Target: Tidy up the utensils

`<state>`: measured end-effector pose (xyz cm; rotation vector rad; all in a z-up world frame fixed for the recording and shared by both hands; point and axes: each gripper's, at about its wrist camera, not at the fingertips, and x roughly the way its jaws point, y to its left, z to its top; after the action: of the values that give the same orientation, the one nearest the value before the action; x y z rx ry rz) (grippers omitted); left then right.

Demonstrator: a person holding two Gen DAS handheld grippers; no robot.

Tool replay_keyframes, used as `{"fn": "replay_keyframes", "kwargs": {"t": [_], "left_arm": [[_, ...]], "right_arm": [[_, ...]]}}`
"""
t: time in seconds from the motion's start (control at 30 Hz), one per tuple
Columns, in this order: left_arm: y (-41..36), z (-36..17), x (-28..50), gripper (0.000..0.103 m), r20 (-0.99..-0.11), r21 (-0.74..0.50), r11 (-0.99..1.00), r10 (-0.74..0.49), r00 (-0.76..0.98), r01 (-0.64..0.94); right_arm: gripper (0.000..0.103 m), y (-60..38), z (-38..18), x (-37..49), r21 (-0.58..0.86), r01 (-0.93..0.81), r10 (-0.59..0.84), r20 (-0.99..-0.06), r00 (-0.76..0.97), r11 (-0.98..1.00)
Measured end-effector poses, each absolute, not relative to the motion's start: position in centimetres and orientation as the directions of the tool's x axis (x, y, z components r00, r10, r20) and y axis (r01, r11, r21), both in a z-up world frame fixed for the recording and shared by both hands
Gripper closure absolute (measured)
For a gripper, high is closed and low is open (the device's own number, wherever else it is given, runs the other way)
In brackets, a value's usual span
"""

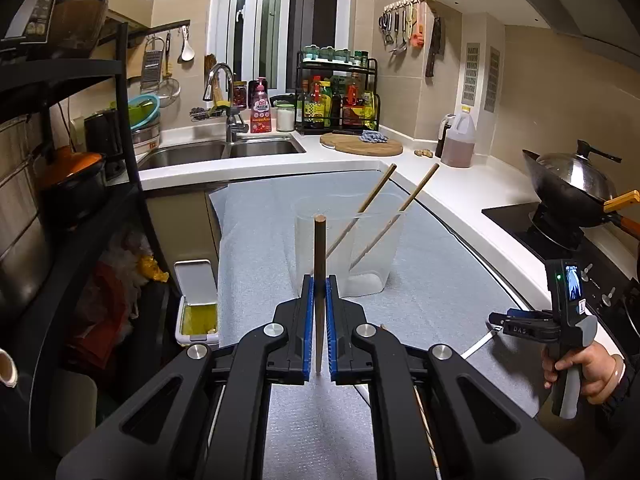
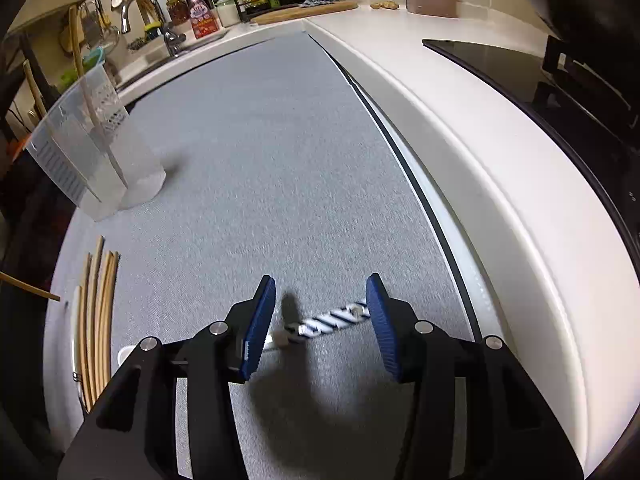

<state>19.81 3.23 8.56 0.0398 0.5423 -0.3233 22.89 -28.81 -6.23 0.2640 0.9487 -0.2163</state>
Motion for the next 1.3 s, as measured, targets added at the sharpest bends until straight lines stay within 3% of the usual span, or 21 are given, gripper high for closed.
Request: {"fn": "replay_keyframes", "kwargs": {"t": [0.3,0.47,0.53,0.6,0.73,0.77,1.0,1.07,1.1,1.13,1.2,1.3], "left_arm": [[3.1,8.7,19.3,0.097,-0.503,-0.049,0.943,-0.307,0.808,0.328],[3.4,8.6,19.2,0.097,-0.500,-0.056,0.945,-0.305,0.810,0.321],[3.5,8.6,19.2,0.097,-0.500,-0.058,0.946,-0.304,0.811,0.318],[3.5,8.6,19.3,0.097,-0.501,-0.060,0.946,-0.303,0.811,0.317],[3.5,8.6,19.3,0.097,-0.499,-0.064,0.945,-0.309,0.810,0.320],[3.5,8.6,19.3,0.097,-0.499,-0.065,0.945,-0.310,0.810,0.322],[3.6,8.5,19.3,0.097,-0.500,-0.064,0.944,-0.310,0.809,0.323],[3.6,8.5,19.3,0.097,-0.498,-0.062,0.944,-0.310,0.810,0.323],[3.6,8.5,19.4,0.097,-0.498,-0.062,0.944,-0.310,0.810,0.323],[3.6,8.5,19.4,0.097,-0.497,-0.063,0.944,-0.310,0.811,0.323],[3.6,8.4,19.4,0.097,-0.497,-0.065,0.944,-0.311,0.810,0.323],[3.5,8.4,19.2,0.097,-0.495,-0.065,0.942,-0.317,0.809,0.329]], "right_arm": [[0.051,-25.4,-6.8,23.6,0.084,0.303,-0.089,-0.853,0.514,0.949],[0.065,-24.2,-6.8,24.0,0.056,0.246,-0.092,-0.829,0.551,0.968],[0.079,-24.2,-6.8,24.2,0.099,0.211,-0.037,-0.828,0.560,0.973],[0.085,-24.2,-6.7,24.5,0.116,0.187,-0.009,-0.827,0.562,0.975],[0.094,-23.6,-6.6,24.6,0.139,0.147,0.029,-0.815,0.579,0.979],[0.103,-23.3,-6.4,24.5,0.131,0.131,0.029,-0.806,0.591,0.983],[0.102,-23.5,-6.3,24.3,0.143,0.144,0.037,-0.822,0.568,0.979],[0.098,-23.7,-6.2,23.5,0.160,0.156,0.045,-0.826,0.562,0.975],[0.094,-23.8,-6.2,22.8,0.177,0.159,0.059,-0.826,0.561,0.971],[0.080,-23.8,-6.2,22.2,0.187,0.162,0.064,-0.823,0.564,0.969],[0.065,-23.8,-6.4,20.8,0.187,0.173,0.058,-0.823,0.565,0.967],[0.065,-23.0,-6.9,18.5,0.192,0.165,0.066,-0.821,0.567,0.967]]}}
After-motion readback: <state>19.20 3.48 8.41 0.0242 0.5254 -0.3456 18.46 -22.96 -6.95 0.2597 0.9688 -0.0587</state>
